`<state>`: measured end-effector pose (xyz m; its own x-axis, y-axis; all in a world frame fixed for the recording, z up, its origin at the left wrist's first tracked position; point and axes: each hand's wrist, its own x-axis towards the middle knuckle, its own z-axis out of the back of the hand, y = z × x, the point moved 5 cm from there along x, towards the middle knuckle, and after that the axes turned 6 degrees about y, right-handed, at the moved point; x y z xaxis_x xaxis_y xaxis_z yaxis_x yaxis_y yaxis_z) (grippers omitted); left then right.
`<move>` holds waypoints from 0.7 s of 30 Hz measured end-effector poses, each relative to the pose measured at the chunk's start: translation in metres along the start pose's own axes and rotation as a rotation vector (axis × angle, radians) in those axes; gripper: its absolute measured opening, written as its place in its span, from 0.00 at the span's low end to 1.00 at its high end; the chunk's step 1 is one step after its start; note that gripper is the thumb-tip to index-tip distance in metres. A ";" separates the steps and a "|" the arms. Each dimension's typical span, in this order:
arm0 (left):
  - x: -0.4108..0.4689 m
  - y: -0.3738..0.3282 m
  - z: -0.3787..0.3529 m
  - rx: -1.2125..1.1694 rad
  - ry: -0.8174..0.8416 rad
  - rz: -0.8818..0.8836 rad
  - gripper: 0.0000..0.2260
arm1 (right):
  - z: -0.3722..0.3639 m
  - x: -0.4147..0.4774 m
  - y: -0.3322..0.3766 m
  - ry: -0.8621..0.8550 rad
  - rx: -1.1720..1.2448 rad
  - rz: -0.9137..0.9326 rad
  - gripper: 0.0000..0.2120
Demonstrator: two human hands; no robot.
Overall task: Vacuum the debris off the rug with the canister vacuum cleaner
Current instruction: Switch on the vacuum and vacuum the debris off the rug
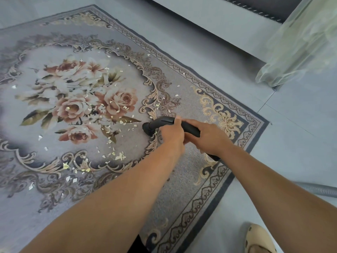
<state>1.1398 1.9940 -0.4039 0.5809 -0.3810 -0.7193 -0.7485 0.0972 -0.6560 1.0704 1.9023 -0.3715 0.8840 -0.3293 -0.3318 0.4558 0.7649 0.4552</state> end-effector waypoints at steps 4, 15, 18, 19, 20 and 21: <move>-0.001 0.003 -0.002 0.018 0.007 -0.011 0.18 | 0.001 -0.005 -0.003 0.023 0.031 -0.006 0.23; 0.002 -0.001 -0.011 0.000 -0.011 -0.036 0.22 | 0.010 -0.005 -0.008 0.002 0.049 -0.047 0.22; 0.013 -0.006 -0.003 -0.010 -0.036 -0.096 0.22 | 0.003 0.012 0.003 -0.039 0.025 -0.040 0.23; 0.015 -0.011 -0.001 -0.005 -0.036 -0.124 0.22 | 0.003 0.019 0.006 -0.058 0.029 -0.045 0.23; 0.016 -0.013 -0.001 -0.003 -0.022 -0.140 0.22 | 0.002 0.022 0.007 -0.069 0.030 -0.066 0.23; 0.017 -0.015 -0.001 -0.008 -0.003 -0.146 0.21 | 0.002 0.025 0.008 -0.084 0.030 -0.083 0.23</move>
<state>1.1601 1.9852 -0.4059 0.6850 -0.3879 -0.6167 -0.6581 0.0338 -0.7522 1.0963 1.8986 -0.3744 0.8481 -0.4370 -0.2995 0.5295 0.7168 0.4537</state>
